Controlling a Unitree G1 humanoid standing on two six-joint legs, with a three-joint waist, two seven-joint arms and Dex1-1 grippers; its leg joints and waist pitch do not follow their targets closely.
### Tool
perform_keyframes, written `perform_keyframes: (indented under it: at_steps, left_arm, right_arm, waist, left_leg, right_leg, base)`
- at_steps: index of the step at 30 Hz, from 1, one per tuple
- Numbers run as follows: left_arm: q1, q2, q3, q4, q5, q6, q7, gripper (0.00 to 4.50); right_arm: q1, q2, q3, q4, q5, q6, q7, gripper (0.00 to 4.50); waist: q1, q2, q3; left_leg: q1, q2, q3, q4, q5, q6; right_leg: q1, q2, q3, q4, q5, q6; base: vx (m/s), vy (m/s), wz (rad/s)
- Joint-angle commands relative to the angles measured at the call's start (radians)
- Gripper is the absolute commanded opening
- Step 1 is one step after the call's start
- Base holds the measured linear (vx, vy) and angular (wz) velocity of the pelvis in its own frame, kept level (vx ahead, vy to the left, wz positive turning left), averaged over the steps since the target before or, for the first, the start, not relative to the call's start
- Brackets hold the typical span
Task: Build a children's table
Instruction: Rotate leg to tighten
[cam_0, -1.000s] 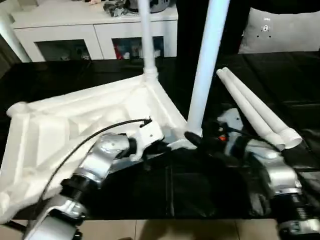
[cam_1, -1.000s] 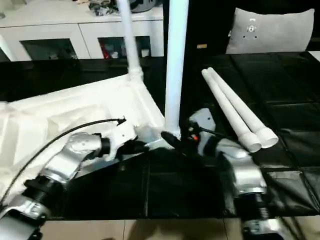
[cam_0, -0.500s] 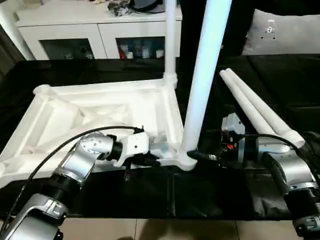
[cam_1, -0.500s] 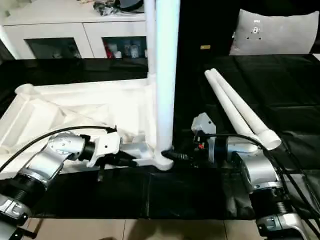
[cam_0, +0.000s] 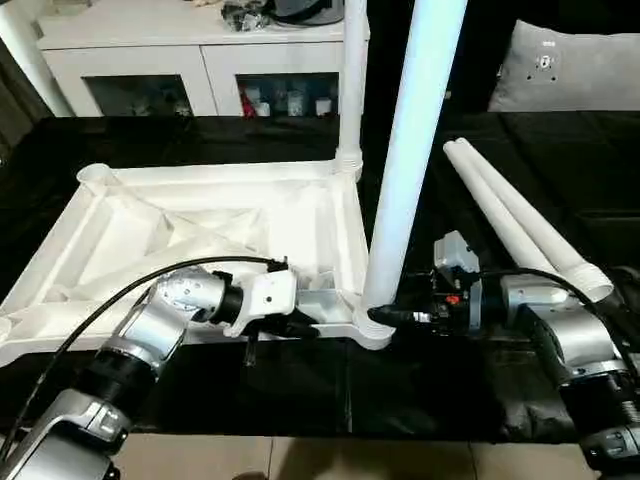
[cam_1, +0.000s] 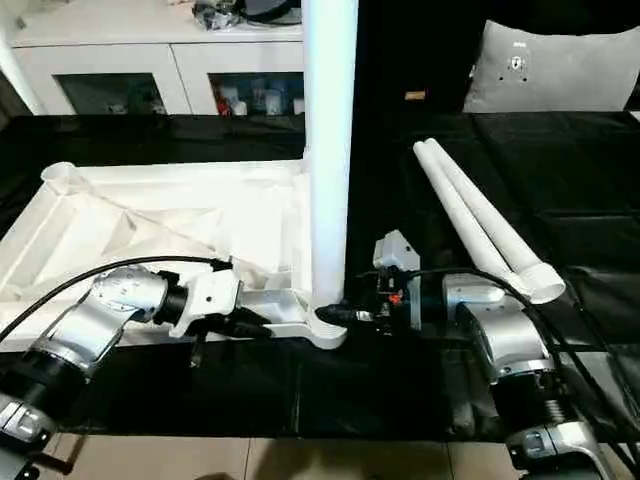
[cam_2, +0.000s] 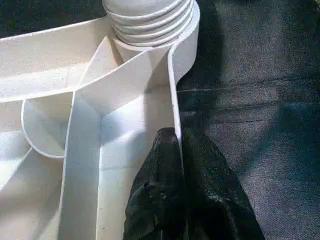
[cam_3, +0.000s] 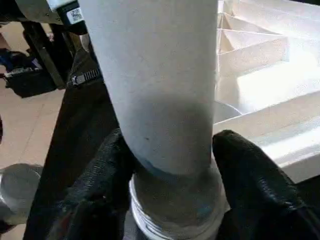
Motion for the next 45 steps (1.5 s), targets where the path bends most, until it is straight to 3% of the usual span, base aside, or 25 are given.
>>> perform_keyframes:
  at_steps: [1, 3, 7, 9, 12, 15, 16, 18, 21, 24, 27, 28, 29, 30, 32, 34, 38, 43, 45]
  left_arm:
    - [0.032, 0.019, -0.064, -0.020, 0.030, 0.011, -0.074, 0.00]
    - [0.033, 0.021, -0.065, -0.026, 0.028, 0.016, -0.076, 0.00]
    - [0.035, 0.018, -0.062, -0.044, 0.024, 0.037, -0.065, 0.00]
    - [0.037, 0.013, -0.058, -0.045, 0.026, 0.046, -0.047, 0.00]
    - [0.044, -0.037, -0.029, -0.039, 0.006, 0.131, 0.028, 0.00]
    - [0.039, -0.093, -0.003, -0.042, -0.007, 0.210, 0.106, 0.00]
    - [0.031, -0.134, 0.010, -0.044, -0.019, 0.251, 0.147, 0.00]
    - [0.023, -0.160, 0.017, -0.045, -0.020, 0.280, 0.180, 0.00]
    - [-0.009, -0.235, 0.024, -0.030, 0.002, 0.338, 0.279, 0.00]
    - [-0.057, -0.331, 0.028, 0.025, 0.037, 0.358, 0.407, 0.00]
    - [-0.094, -0.401, 0.030, 0.065, 0.067, 0.361, 0.494, 0.00]
    - [-0.100, -0.411, 0.030, 0.067, 0.070, 0.360, 0.504, 0.00]
    - [-0.105, -0.418, 0.028, 0.067, 0.074, 0.358, 0.513, 0.00]
    - [-0.106, -0.418, 0.027, 0.066, 0.075, 0.357, 0.516, 0.00]
    - [-0.103, -0.395, 0.018, 0.064, 0.093, 0.340, 0.507, 0.00]
    - [-0.101, -0.387, 0.019, 0.066, 0.099, 0.336, 0.503, 0.00]
    - [-0.102, -0.347, 0.031, 0.097, 0.123, 0.278, 0.503, 0.00]
    - [-0.114, -0.332, 0.034, 0.123, 0.136, 0.246, 0.522, 0.00]
    - [-0.115, -0.333, 0.034, 0.126, 0.136, 0.238, 0.527, 0.00]
  right_arm:
    - [-0.003, 0.002, 0.006, -0.019, 0.011, 0.016, 0.001, 2.33]
    - [0.005, 0.000, 0.008, -0.027, 0.014, 0.022, 0.007, 2.10]
    - [0.023, 0.004, 0.002, -0.039, 0.025, 0.029, 0.005, 2.00]
    - [0.034, 0.008, 0.001, -0.051, 0.031, 0.035, -0.003, 1.99]
    - [0.066, 0.046, -0.003, -0.081, 0.003, 0.058, -0.118, 1.98]
    - [0.076, 0.108, -0.011, -0.079, -0.042, 0.083, -0.272, 1.97]
    - [0.072, 0.167, -0.030, -0.072, -0.054, 0.109, -0.383, 1.97]
    - [0.066, 0.199, -0.040, -0.066, -0.058, 0.124, -0.439, 1.97]
    - [0.044, 0.279, -0.055, -0.037, -0.090, 0.154, -0.590, 1.96]
    - [0.011, 0.362, -0.074, 0.022, -0.134, 0.168, -0.768, 1.96]
    - [-0.009, 0.408, -0.086, 0.068, -0.165, 0.145, -0.860, 1.96]
    - [-0.009, 0.412, -0.088, 0.069, -0.167, 0.134, -0.865, 1.96]
    - [-0.008, 0.418, -0.098, 0.065, -0.163, 0.126, -0.874, 2.31]
    - [-0.007, 0.421, -0.104, 0.062, -0.161, 0.125, -0.879, 2.52]
    - [0.006, 0.417, -0.136, 0.031, -0.137, 0.113, -0.875, 2.68]
    - [0.011, 0.414, -0.140, 0.022, -0.138, 0.115, -0.878, 2.76]
    - [0.045, 0.380, -0.158, -0.009, -0.151, 0.039, -0.875, 3.17]
    - [0.106, 0.347, -0.189, -0.113, -0.104, 0.080, -0.839, 3.56]
    - [0.123, 0.333, -0.185, -0.138, -0.107, 0.073, -0.827, 3.67]
  waist:
    - [-0.001, -0.018, -0.055]
    - [0.000, -0.013, -0.055]
    - [-0.001, -0.016, -0.055]
    - [0.000, -0.012, -0.055]
    - [-0.001, -0.016, -0.052]
    - [-0.006, -0.007, -0.041]
    - [-0.013, -0.011, -0.040]
    - [-0.024, -0.010, -0.038]
    - [-0.039, -0.007, -0.038]
    - [-0.052, -0.009, -0.039]
    - [-0.052, -0.008, -0.041]
    - [-0.051, -0.009, -0.043]
    - [-0.047, -0.009, -0.045]
    - [-0.047, -0.001, -0.046]
    - [-0.046, 0.004, -0.050]
    - [-0.047, 0.001, -0.052]
    - [-0.045, 0.002, -0.052]
    - [-0.036, 0.002, -0.050]
    - [-0.030, 0.004, -0.051]
  left_leg:
    - [-0.004, 0.011, 0.012, -0.064, -0.109, 0.059]
    - [-0.004, 0.012, 0.011, -0.064, -0.112, 0.056]
    - [-0.002, 0.012, 0.012, -0.064, -0.115, 0.054]
    - [-0.002, 0.011, 0.012, -0.064, -0.116, 0.052]
    - [-0.003, 0.011, 0.013, -0.065, -0.115, 0.047]
    - [0.001, 0.007, 0.012, -0.076, -0.197, 0.020]
    - [0.005, 0.005, 0.008, -0.080, -0.231, 0.000]
    - [0.003, 0.002, 0.003, -0.084, -0.247, -0.013]
    - [0.002, 0.000, 0.000, -0.084, -0.266, -0.011]
    - [0.002, -0.004, 0.001, -0.082, -0.257, -0.011]
    - [0.004, -0.004, 0.002, -0.079, -0.246, -0.010]
    - [0.000, -0.004, 0.001, -0.080, -0.236, -0.005]
    - [-0.003, -0.002, 0.001, -0.078, -0.220, 0.001]
    - [-0.003, -0.001, 0.001, -0.078, -0.214, 0.002]
    - [-0.006, 0.000, 0.000, -0.077, -0.194, 0.009]
    - [-0.008, -0.001, 0.001, -0.074, -0.172, 0.012]
    - [-0.007, 0.000, 0.003, -0.074, -0.173, 0.015]
    - [-0.003, 0.002, 0.004, -0.076, -0.182, 0.021]
    - [-0.006, 0.003, 0.003, -0.074, -0.158, 0.020]
  right_leg:
    - [0.053, -0.053, 0.022, -0.063, -0.107, -0.237]
    - [0.053, -0.053, 0.023, -0.063, -0.110, -0.236]
    - [0.052, -0.052, 0.023, -0.063, -0.105, -0.237]
    - [0.052, -0.052, 0.023, -0.063, -0.105, -0.237]
    - [0.053, -0.052, 0.025, -0.065, -0.102, -0.234]
    - [0.046, -0.052, 0.025, -0.082, -0.266, -0.205]
    - [0.046, -0.056, 0.026, -0.090, -0.377, -0.169]
    - [0.043, -0.056, 0.024, -0.097, -0.445, -0.137]
    - [0.041, -0.054, 0.023, -0.102, -0.474, -0.120]
    - [0.036, -0.051, 0.023, -0.107, -0.466, -0.115]
    - [0.034, -0.051, 0.024, -0.110, -0.450, -0.115]
    - [0.039, -0.051, 0.025, -0.106, -0.417, -0.120]
    - [0.041, -0.052, 0.027, -0.103, -0.368, -0.130]
    - [0.042, -0.052, 0.027, -0.098, -0.338, -0.137]
    - [0.048, -0.050, 0.026, -0.090, -0.232, -0.163]
    - [0.053, -0.049, 0.025, -0.083, -0.160, -0.187]
    - [0.055, -0.050, 0.025, -0.084, -0.133, -0.196]
    - [0.055, -0.050, 0.027, -0.087, -0.167, -0.182]
    - [0.057, -0.051, 0.028, -0.084, -0.133, -0.179]
  base:
    - [0.000, 0.000, 0.00]
    - [0.000, 0.000, 0.00]
    - [0.000, 0.000, 0.00]
    - [0.000, 0.000, 0.00]
    - [0.000, 0.000, 0.00]
    - [0.000, 0.000, 0.00]
    - [0.000, 0.000, 0.00]
    - [0.000, 0.000, 0.00]
    - [0.000, 0.000, 0.00]
    - [0.000, 0.000, 0.00]
    - [0.000, 0.000, 0.00]
    - [0.000, 0.000, 0.00]
    - [0.000, 0.000, 0.00]
    - [0.000, 0.000, 0.00]
    - [0.000, 0.000, 0.00]
    - [0.000, 0.000, 0.00]
    - [0.000, 0.000, 0.00]
    - [0.000, 0.000, 0.00]
    - [0.000, 0.000, 0.00]
